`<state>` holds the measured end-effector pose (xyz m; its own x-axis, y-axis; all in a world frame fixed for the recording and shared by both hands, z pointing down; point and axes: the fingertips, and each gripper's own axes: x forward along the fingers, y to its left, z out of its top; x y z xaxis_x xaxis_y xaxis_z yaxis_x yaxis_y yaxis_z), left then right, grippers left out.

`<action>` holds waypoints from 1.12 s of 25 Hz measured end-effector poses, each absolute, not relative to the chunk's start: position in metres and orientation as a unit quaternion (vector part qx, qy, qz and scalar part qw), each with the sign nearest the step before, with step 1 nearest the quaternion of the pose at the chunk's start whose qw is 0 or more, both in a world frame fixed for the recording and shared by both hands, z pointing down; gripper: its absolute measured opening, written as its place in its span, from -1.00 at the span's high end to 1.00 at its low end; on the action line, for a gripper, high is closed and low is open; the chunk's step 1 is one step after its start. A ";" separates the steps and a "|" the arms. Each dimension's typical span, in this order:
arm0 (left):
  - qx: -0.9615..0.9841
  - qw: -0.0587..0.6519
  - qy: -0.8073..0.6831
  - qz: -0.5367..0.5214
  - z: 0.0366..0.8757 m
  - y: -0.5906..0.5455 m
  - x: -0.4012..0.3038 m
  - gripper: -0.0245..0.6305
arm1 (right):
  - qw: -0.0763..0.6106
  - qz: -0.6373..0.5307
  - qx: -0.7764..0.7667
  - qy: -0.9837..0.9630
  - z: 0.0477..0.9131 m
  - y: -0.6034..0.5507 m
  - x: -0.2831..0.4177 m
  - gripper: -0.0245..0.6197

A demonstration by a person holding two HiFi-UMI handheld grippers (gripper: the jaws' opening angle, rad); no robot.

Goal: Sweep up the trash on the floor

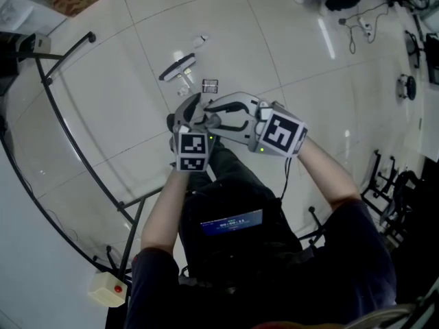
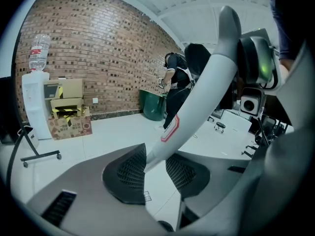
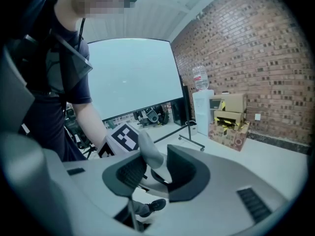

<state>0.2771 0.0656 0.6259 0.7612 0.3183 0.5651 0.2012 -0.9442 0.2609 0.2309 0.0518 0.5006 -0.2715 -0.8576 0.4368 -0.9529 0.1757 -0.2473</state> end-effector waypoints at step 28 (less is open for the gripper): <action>0.948 -0.065 0.237 0.203 0.536 -0.025 0.382 0.68 | 0.085 0.123 0.743 -0.652 0.414 -0.052 0.356 0.57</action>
